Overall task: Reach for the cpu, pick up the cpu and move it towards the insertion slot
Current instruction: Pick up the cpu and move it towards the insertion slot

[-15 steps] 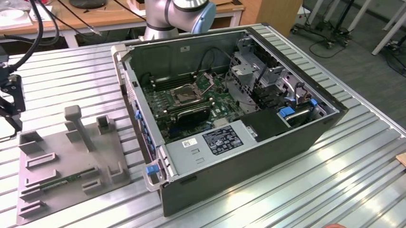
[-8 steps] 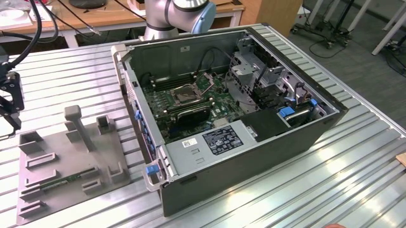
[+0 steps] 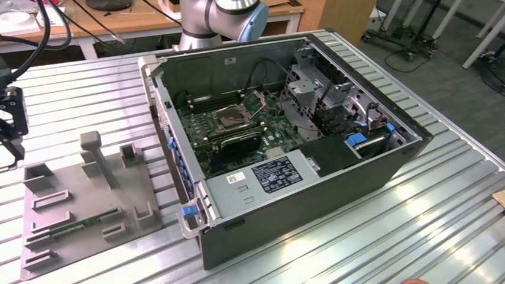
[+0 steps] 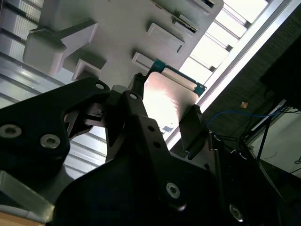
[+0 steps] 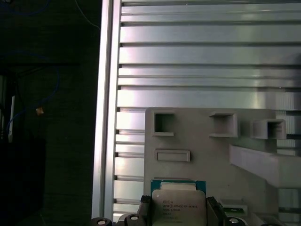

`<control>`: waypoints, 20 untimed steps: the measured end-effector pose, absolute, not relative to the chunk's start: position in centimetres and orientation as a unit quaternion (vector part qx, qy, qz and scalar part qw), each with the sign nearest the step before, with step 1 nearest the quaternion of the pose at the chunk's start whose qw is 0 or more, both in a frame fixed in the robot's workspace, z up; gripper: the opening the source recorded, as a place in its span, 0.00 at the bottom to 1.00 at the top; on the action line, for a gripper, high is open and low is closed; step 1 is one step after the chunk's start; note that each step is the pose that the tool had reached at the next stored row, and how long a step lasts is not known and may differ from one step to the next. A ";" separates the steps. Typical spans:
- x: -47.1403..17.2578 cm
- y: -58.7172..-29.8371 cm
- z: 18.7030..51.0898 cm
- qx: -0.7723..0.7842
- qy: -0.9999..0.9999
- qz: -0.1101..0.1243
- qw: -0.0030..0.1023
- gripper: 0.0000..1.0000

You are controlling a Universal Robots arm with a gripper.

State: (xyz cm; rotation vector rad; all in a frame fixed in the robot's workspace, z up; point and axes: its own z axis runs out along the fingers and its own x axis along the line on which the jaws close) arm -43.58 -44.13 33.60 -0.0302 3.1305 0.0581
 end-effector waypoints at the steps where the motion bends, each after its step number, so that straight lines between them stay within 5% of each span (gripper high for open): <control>1: -43.6 -44.1 33.6 -0.010 1.000 0.019 0.005 0.54; 20: -43.6 -44.1 34.7 -0.010 1.000 0.019 0.005 0.54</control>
